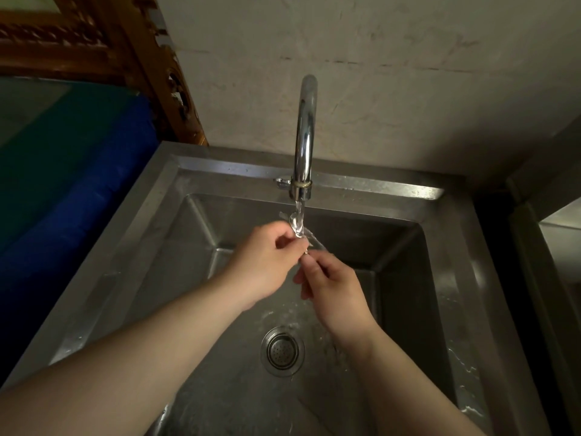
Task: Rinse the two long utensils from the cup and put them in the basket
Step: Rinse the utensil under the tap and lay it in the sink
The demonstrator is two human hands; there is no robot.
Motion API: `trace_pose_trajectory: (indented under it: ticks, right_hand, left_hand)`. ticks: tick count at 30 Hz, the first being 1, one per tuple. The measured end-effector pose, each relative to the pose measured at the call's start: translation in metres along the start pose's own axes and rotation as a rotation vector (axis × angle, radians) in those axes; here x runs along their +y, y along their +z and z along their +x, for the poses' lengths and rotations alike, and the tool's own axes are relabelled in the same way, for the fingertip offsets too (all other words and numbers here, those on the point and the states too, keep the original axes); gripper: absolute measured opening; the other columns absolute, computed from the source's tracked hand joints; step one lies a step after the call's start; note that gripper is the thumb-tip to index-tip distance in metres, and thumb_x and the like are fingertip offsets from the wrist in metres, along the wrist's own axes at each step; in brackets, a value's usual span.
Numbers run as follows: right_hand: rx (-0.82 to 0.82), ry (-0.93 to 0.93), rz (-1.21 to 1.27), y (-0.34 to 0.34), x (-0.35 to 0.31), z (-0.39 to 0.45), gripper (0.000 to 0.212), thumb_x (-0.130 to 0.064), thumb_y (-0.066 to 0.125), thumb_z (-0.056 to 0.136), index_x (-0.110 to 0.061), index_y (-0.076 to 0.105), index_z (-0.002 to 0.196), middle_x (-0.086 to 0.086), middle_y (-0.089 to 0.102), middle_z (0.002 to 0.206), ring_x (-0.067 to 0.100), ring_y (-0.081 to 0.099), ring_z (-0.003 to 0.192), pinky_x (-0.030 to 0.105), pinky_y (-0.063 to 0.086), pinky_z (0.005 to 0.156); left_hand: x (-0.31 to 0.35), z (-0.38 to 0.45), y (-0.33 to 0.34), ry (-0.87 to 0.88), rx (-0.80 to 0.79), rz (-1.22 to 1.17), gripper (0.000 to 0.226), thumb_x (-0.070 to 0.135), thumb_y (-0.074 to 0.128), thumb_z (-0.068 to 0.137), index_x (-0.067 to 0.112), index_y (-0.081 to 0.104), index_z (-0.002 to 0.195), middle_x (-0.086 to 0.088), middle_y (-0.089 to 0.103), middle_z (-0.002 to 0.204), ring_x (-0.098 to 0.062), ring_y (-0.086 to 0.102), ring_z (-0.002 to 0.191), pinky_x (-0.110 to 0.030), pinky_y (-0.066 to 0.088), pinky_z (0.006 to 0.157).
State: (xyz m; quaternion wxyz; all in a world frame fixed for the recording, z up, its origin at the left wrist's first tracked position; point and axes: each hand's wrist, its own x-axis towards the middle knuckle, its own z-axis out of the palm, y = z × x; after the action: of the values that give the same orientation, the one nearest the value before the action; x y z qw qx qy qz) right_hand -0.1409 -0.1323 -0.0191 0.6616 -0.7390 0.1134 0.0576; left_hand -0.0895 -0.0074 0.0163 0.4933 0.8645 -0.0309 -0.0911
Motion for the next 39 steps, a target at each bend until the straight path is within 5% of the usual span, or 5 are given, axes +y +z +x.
trace_pose_trajectory:
  ticks: [3,11,21,30,39]
  right_hand:
    - [0.014,0.055,-0.004,-0.003,0.008,-0.003,0.018,-0.023,0.053,0.099,-0.024,0.07,0.091,-0.002,0.066,0.072,0.007,0.059,0.058,0.035,0.053,0.066]
    - [-0.002,0.033,-0.111,-0.01,0.018,-0.004,0.017,-0.028,0.055,0.097,-0.028,0.072,0.094,-0.01,0.067,0.068,0.002,0.059,0.055,0.021,0.05,0.058]
    - [0.195,-0.024,-0.057,-0.037,0.003,-0.007,0.008,-0.026,0.065,0.091,-0.026,0.071,0.085,-0.006,0.075,0.076,0.006,0.071,0.064,0.017,0.055,0.056]
    - [0.144,-0.133,0.052,0.002,-0.044,0.019,0.005,-0.02,0.075,0.084,-0.02,0.073,0.079,0.008,0.073,0.084,0.025,0.071,0.078,0.043,0.06,0.079]
    - [0.137,-0.123,0.033,0.0,-0.049,0.016,0.006,-0.022,0.076,0.083,-0.025,0.075,0.078,-0.007,0.074,0.075,0.002,0.065,0.063,0.014,0.053,0.063]
  left_hand:
    - [0.001,0.008,-0.004,-0.061,0.14,-0.172,0.014,0.03,0.064,0.085,0.019,0.064,0.075,0.004,0.066,0.06,-0.009,0.059,0.059,-0.032,0.048,0.063]
    - [-0.008,0.0,0.008,-0.127,0.121,-0.358,0.016,0.022,0.06,0.09,0.018,0.063,0.075,0.006,0.068,0.065,-0.007,0.063,0.063,-0.023,0.047,0.059]
    - [-0.034,0.02,-0.006,-0.594,0.31,-0.893,0.009,0.012,0.062,0.091,0.011,0.063,0.082,0.002,0.073,0.066,-0.004,0.067,0.055,-0.015,0.052,0.049]
    - [-0.049,0.003,0.042,-1.021,-0.094,-1.129,0.024,0.006,0.052,0.095,-0.001,0.059,0.072,-0.009,0.062,0.046,-0.012,0.06,0.035,-0.015,0.045,0.033]
    - [-0.041,-0.005,0.059,-1.028,-0.201,-1.072,0.015,0.011,0.053,0.096,0.001,0.063,0.09,-0.008,0.069,0.057,-0.012,0.063,0.044,-0.019,0.049,0.044]
